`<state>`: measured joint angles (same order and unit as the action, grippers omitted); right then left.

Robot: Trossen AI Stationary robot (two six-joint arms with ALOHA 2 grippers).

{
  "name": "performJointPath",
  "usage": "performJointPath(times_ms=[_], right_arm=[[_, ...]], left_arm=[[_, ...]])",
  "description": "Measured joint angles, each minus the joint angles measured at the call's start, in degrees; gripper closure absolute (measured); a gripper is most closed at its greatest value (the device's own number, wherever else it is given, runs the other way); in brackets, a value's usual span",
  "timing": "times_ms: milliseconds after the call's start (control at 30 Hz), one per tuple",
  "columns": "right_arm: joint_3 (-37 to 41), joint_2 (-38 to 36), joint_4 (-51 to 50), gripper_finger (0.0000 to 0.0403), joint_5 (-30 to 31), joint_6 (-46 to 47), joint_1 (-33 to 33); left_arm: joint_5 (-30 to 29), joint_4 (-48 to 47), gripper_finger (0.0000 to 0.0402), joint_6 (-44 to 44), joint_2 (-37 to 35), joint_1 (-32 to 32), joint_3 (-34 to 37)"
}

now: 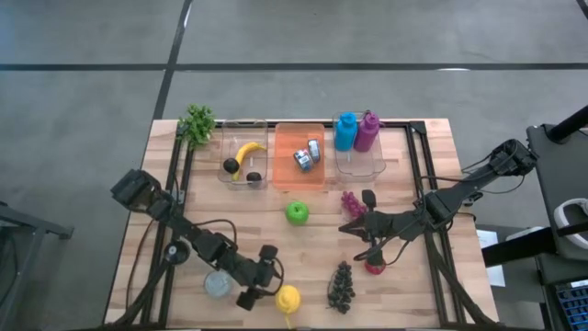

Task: Pick & Place Food Item
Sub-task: Put the yellow water bottle into the right transparent bin

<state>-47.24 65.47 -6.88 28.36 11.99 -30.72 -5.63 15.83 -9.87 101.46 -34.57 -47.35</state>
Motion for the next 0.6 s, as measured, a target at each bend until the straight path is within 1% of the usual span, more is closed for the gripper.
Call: performJointPath(times_ms=[133,300,367,467,600], right_arm=[[0.01,0.00,0.00,0.0394,-0.04,-0.02,0.00],[0.00,0.00,0.41,0.0394,-0.52,-0.20,0.00],[0.00,0.00,1.12,0.0394,-0.66,-0.23,0.00],[0.00,0.00,2.91,0.0394,-2.73,-0.41,0.00],[-0.15,2.05,4.57,0.0394,-4.30,-1.55,-0.13]], left_arm=[[0.00,-4.65,0.0168,0.95,-1.52,0.01,0.00],[-2.10,-13.18,0.0171,1.12,-7.72,0.04,0.00],[-4.00,-17.04,0.0171,1.12,-11.10,0.04,0.00],[-7.83,-21.85,0.0169,1.12,-16.34,-0.05,0.00],[-12.73,-23.39,0.0167,2.81,-22.23,-0.22,0.60]])
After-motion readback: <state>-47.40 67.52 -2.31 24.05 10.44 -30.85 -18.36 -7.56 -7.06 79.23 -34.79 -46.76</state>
